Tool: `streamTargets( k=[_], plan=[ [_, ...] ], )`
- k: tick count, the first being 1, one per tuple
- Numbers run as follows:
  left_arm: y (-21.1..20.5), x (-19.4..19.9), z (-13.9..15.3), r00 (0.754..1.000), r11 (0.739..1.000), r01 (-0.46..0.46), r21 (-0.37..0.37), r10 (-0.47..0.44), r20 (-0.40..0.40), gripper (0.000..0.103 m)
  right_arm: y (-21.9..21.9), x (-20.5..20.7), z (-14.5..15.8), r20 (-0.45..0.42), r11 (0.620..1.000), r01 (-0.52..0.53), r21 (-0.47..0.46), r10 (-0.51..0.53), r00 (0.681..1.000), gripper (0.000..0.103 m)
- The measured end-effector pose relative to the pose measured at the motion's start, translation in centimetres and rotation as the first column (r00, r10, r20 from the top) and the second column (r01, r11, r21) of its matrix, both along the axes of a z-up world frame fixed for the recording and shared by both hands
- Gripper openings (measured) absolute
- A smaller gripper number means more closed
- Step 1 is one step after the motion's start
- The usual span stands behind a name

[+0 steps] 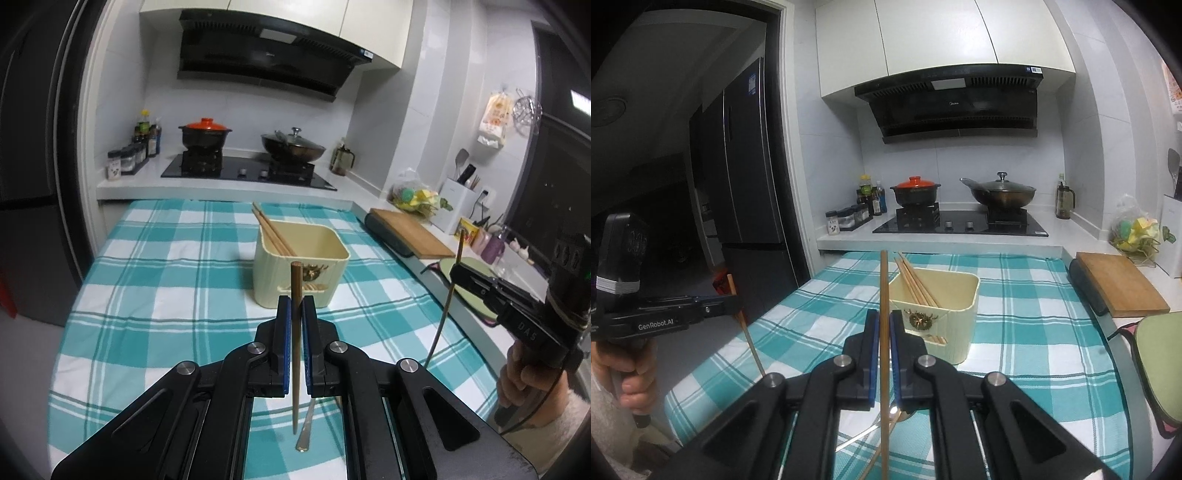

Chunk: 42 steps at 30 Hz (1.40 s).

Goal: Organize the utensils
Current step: 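Lift both chopsticks and lower them into the cream holder, then open the left tool to release its chopstick while the right tool releases too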

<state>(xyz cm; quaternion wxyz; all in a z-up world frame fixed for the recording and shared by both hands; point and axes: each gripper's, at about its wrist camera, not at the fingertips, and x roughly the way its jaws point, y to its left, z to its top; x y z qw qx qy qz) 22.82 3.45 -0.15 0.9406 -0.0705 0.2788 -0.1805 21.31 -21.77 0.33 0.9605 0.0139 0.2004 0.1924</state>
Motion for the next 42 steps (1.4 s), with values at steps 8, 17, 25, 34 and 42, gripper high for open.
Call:
streamTargets(
  k=[8, 17, 25, 34, 42],
  plan=[
    [-0.1, 2.5, 1.0, 1.000, 1.000, 0.002, -0.011, -0.002, -0.027, 0.004, 0.2, 2.0, -0.4, -0.050, 0.999, -0.004, -0.034, 0.003, 0.999, 0.006],
    [-0.9, 8.7, 9.1, 0.991, 1.000, -0.025, -0.014, 0.027, 0.130, 0.004, -0.5, 10.1, 4.4, 0.034, 1.000, 0.027, -0.008, -0.027, 0.999, 0.006],
    [-4.3, 18.0, 12.2, 0.977, 0.998, -0.058, 0.004, 0.056, 0.204, 0.004, 0.6, 19.6, 8.5, 0.161, 1.000, 0.017, 0.023, -0.020, 0.987, 0.006],
    [-7.5, 26.8, 3.3, 0.998, 0.997, -0.037, 0.074, 0.041, -0.051, 0.004, 1.0, 27.6, 1.1, 0.013, 1.000, 0.005, -0.026, -0.005, 1.000, 0.006],
    [-8.9, 29.0, -3.1, 0.971, 0.986, -0.030, 0.164, 0.067, -0.229, 0.033, 0.4, 30.4, -5.4, -0.227, 0.998, -0.013, -0.061, -0.002, 0.974, 0.031]
  ],
)
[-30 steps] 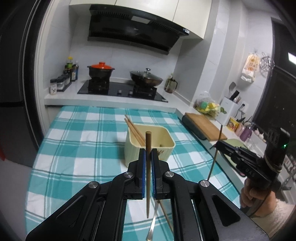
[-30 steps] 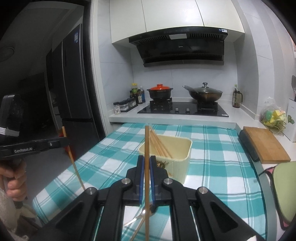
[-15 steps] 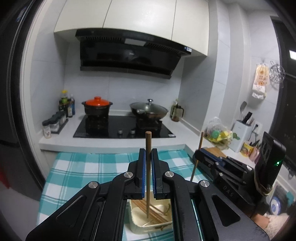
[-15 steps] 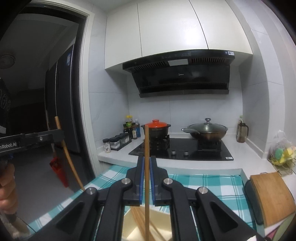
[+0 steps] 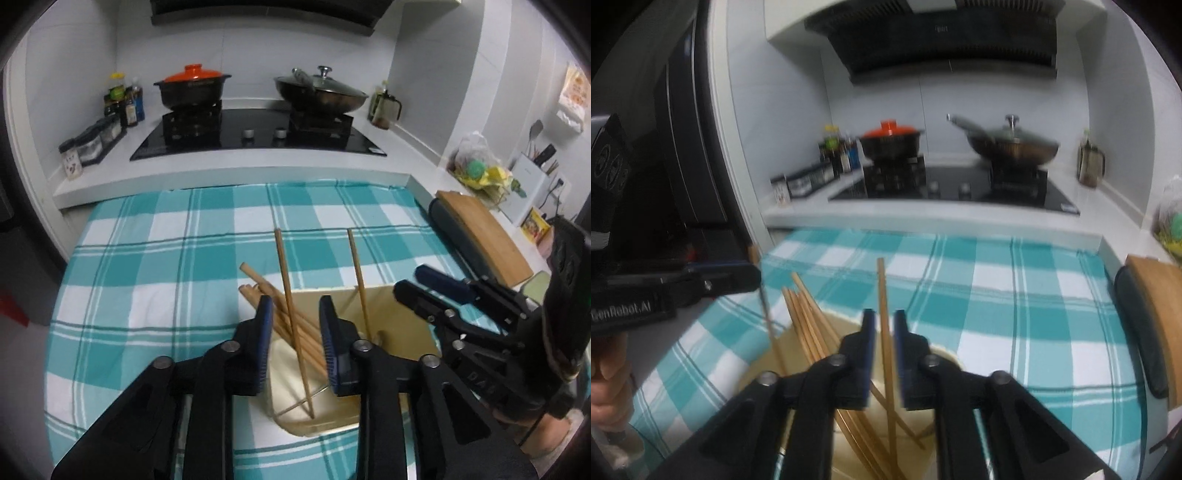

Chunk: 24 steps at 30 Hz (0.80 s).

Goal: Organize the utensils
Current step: 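Open the left tool to release its chopstick while the right tool releases too, then move both open tools down toward the last spoons and chopstick on the cloth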

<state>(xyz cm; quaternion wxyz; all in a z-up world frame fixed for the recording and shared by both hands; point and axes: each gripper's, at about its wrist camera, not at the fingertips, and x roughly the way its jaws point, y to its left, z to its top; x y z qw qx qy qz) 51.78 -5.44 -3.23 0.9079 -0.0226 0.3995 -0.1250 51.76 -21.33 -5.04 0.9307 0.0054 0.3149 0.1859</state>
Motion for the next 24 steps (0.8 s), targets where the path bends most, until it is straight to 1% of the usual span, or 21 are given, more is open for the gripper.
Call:
streamTargets(
  k=[1, 2, 4, 6, 8, 10, 12, 15, 17, 19, 21, 23, 24],
  plan=[
    [0.4, -0.5, 0.3, 1.000, 1.000, -0.002, -0.003, 0.002, 0.004, 0.039, -0.3, -0.1, 0.1, -0.009, 1.000, 0.011, 0.003, -0.010, 1.000, 0.036],
    [0.9, -1.4, 0.8, 1.000, 1.000, 0.000, -0.007, 0.000, 0.010, 0.043, -0.7, -0.6, 0.7, -0.001, 1.000, 0.026, 0.012, -0.026, 1.000, 0.038],
    [1.9, -3.4, 1.9, 1.000, 1.000, 0.007, 0.002, -0.008, 0.024, 0.064, -1.5, -2.2, 2.6, 0.031, 0.999, 0.034, 0.019, -0.035, 0.999, 0.039],
    [2.8, -6.2, 3.1, 0.999, 0.998, 0.029, 0.047, -0.031, 0.039, 0.067, -2.0, -4.2, 4.2, 0.066, 0.999, 0.032, -0.002, -0.032, 0.997, 0.049],
    [3.7, -9.6, 3.9, 0.996, 0.992, 0.064, 0.107, -0.070, 0.047, 0.069, -2.4, -6.8, 5.7, 0.093, 0.999, 0.023, -0.025, -0.020, 0.995, 0.053],
    [4.5, -13.2, 4.3, 0.994, 0.984, 0.081, 0.159, -0.091, 0.056, 0.077, -2.6, -9.7, 6.7, 0.103, 0.998, 0.000, -0.063, 0.007, 0.995, 0.054],
    [5.5, -17.3, 4.1, 0.992, 0.974, 0.102, 0.202, -0.116, 0.057, 0.082, -2.6, -12.3, 7.1, 0.100, 0.993, -0.020, -0.113, 0.031, 0.995, 0.055],
    [6.5, -22.5, 3.3, 0.990, 0.965, 0.123, 0.232, -0.137, 0.045, 0.086, -2.4, -16.4, 6.7, 0.084, 0.981, -0.041, -0.190, 0.058, 0.995, 0.055],
    [6.8, -25.2, 2.4, 0.989, 0.965, 0.132, 0.225, -0.144, 0.038, 0.089, -2.3, -19.2, 6.1, 0.068, 0.974, -0.051, -0.221, 0.068, 0.995, 0.055],
    [6.7, -27.8, 1.2, 0.988, 0.967, 0.140, 0.215, -0.151, 0.034, 0.089, -2.0, -21.8, 5.1, 0.051, 0.967, -0.057, -0.247, 0.072, 0.996, 0.055],
    [6.1, -30.1, 0.0, 0.988, 0.966, 0.135, 0.219, -0.149, 0.048, 0.089, -1.5, -24.4, 3.9, 0.037, 0.964, -0.058, -0.259, 0.070, 0.997, 0.055],
    [5.3, -32.0, -1.3, 0.988, 0.973, 0.130, 0.192, -0.142, 0.054, 0.089, -0.8, -26.9, 2.3, 0.015, 0.964, -0.061, -0.257, 0.067, 0.998, 0.055],
    [5.0, -32.7, -2.0, 0.989, 0.978, 0.131, 0.164, -0.141, 0.049, 0.089, -0.5, -28.0, 1.4, 0.006, 0.966, -0.059, -0.253, 0.062, 0.998, 0.055]
  ],
)
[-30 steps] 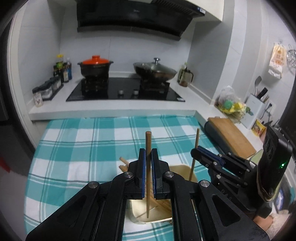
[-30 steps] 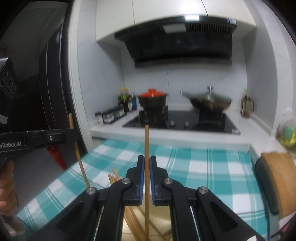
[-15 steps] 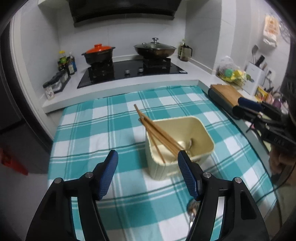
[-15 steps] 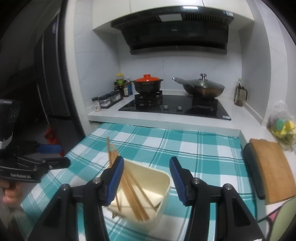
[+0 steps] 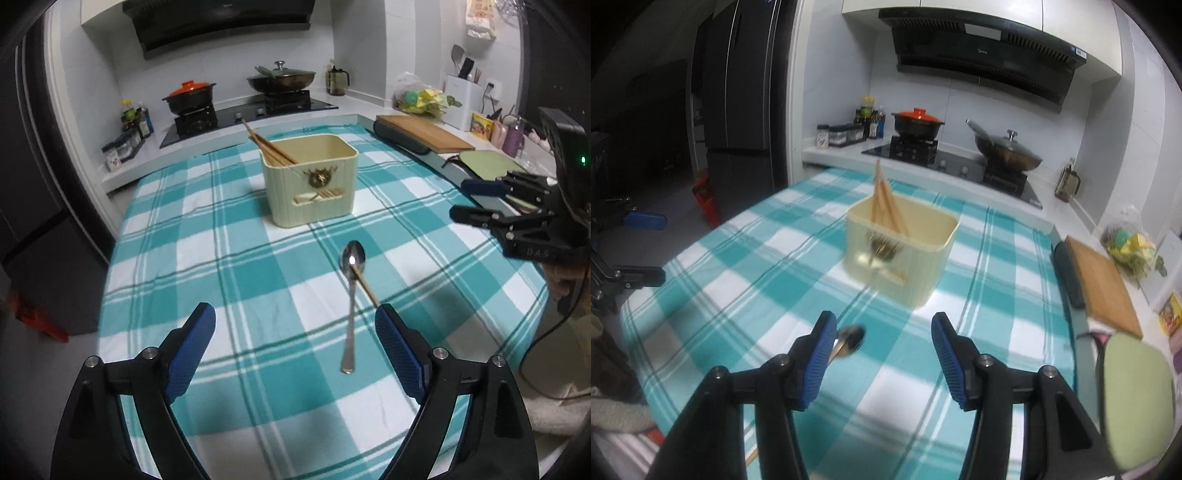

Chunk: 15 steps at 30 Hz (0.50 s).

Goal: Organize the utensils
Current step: 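Move both open tools down toward the last spoons and chopstick on the cloth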

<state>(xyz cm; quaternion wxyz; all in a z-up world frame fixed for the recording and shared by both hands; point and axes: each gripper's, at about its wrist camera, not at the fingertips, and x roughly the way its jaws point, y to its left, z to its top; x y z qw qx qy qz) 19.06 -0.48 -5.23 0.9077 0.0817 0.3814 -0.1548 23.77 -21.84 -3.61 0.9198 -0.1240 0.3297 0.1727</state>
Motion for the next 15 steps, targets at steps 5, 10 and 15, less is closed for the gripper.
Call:
streamTargets(
  k=[5, 10, 15],
  plan=[
    [-1.7, -2.6, -3.1, 0.999, 0.993, -0.016, -0.113, 0.010, -0.048, 0.089, 1.5, -5.3, -3.6, -0.024, 0.997, 0.053, 0.055, -0.051, 0.998, 0.055],
    [-2.0, -4.1, -5.1, 0.997, 0.993, -0.039, -0.109, 0.031, -0.069, 0.089, 2.5, -8.8, -6.7, -0.049, 0.992, 0.094, 0.080, -0.090, 0.995, 0.055],
    [-0.3, -4.6, -5.8, 0.993, 0.987, -0.104, -0.123, 0.096, -0.069, 0.089, 2.0, -10.0, -8.7, -0.092, 0.988, 0.135, 0.080, -0.127, 0.988, 0.055]
  ],
)
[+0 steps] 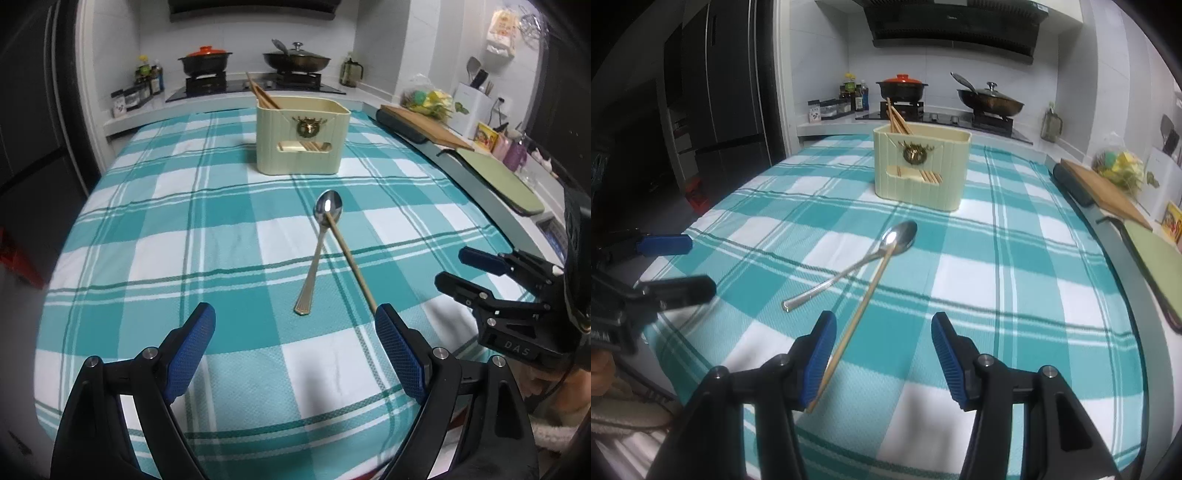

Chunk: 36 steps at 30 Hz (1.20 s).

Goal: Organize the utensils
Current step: 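Move both open tools down toward the last spoons and chopstick on the cloth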

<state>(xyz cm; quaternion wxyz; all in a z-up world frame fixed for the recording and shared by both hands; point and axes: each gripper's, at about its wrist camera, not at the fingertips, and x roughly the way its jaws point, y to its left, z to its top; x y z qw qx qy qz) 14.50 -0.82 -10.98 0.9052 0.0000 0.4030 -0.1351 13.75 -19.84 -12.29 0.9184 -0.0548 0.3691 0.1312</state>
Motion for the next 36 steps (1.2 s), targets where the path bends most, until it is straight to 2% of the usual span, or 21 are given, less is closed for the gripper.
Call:
streamTargets(
  k=[3, 9, 13, 17, 23, 27, 31, 32, 33, 34, 36],
  plan=[
    [1.5, -0.1, -0.5, 0.999, 0.998, -0.046, -0.038, 0.046, -0.001, 0.091, -0.7, 0.0, -0.4, -0.002, 0.999, 0.038, -0.010, -0.038, 0.999, 0.055],
    [2.7, 0.6, -2.1, 0.994, 0.994, -0.103, -0.028, 0.102, -0.033, 0.091, -1.7, 0.3, -1.5, -0.015, 0.995, 0.101, -0.019, -0.102, 0.995, 0.055],
    [2.9, 0.8, -2.7, 0.992, 0.993, -0.115, -0.021, 0.114, -0.046, 0.091, -1.2, 0.7, -3.3, -0.085, 0.997, 0.076, 0.006, -0.075, 0.994, 0.055],
    [2.9, 1.2, -3.2, 0.991, 0.992, -0.123, -0.007, 0.123, -0.058, 0.091, -0.1, 1.6, -4.1, -0.109, 0.999, 0.045, 0.015, -0.043, 0.993, 0.055],
    [3.1, 1.4, -3.3, 0.990, 0.991, -0.131, -0.010, 0.130, -0.057, 0.091, 1.6, 5.7, -4.9, -0.160, 1.000, 0.011, 0.021, -0.008, 0.987, 0.054],
    [3.1, 1.5, -3.4, 0.988, 0.990, -0.140, 0.004, 0.140, -0.065, 0.091, 3.4, 8.7, -5.5, -0.188, 1.000, -0.025, 0.005, 0.025, 0.982, 0.054],
    [2.9, 1.3, -3.3, 0.988, 0.990, -0.142, 0.012, 0.143, -0.055, 0.091, 5.1, 10.6, -6.6, -0.207, 0.997, -0.051, -0.056, 0.039, 0.978, 0.054],
    [2.8, 1.2, -3.3, 0.988, 0.990, -0.142, 0.017, 0.142, -0.051, 0.091, 5.3, 10.8, -7.0, -0.215, 0.996, -0.052, -0.075, 0.035, 0.976, 0.053],
    [2.6, 1.1, -3.3, 0.989, 0.990, -0.140, 0.023, 0.141, -0.049, 0.091, 5.3, 11.1, -7.2, -0.222, 0.996, -0.048, -0.082, 0.028, 0.975, 0.041],
    [2.5, 1.1, -3.4, 0.989, 0.990, -0.137, 0.030, 0.139, -0.049, 0.091, 5.2, 11.2, -7.4, -0.224, 0.996, -0.043, -0.081, 0.024, 0.974, 0.037],
    [2.3, 1.2, -3.5, 0.989, 0.991, -0.133, 0.034, 0.135, -0.054, 0.091, 5.2, 11.1, -7.3, -0.206, 0.995, -0.042, -0.095, 0.021, 0.978, 0.013]
  ],
)
